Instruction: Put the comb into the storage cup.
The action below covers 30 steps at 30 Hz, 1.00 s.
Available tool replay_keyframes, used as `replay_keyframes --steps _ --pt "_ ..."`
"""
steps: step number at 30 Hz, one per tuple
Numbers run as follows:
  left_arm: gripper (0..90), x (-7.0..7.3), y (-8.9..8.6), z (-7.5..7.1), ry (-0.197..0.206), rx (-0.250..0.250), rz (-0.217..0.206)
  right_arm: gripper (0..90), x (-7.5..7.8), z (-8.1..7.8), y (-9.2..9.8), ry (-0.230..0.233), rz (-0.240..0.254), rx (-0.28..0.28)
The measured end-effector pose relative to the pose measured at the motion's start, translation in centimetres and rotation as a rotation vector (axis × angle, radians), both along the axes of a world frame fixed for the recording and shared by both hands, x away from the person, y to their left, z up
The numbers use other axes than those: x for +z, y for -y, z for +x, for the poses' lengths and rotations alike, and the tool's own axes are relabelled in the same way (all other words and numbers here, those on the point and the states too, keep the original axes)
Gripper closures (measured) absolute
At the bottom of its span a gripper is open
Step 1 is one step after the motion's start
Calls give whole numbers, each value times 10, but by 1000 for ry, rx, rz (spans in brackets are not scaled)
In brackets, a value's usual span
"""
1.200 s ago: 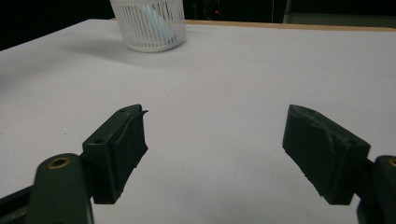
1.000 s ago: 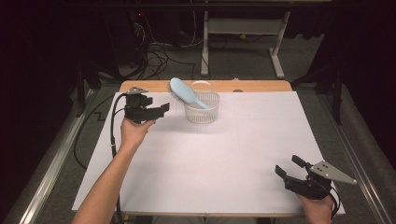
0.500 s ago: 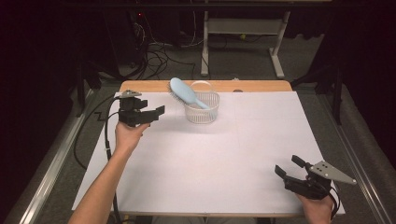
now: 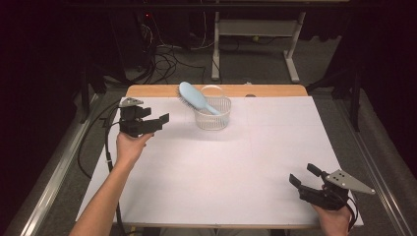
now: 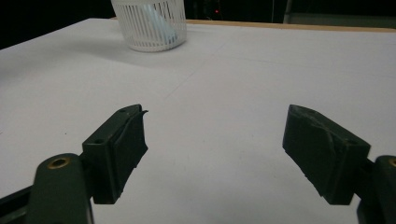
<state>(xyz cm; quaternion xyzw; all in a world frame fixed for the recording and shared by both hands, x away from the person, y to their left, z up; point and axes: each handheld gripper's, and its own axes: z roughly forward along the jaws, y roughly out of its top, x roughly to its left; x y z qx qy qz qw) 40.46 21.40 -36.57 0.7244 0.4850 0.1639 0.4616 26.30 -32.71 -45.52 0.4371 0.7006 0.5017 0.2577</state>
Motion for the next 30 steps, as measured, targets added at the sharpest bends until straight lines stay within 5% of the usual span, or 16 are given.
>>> replay_keyframes --steps 30 --pt "206 -6 -16 -21 17 8 4 218 0 0 2 3 7 -4"
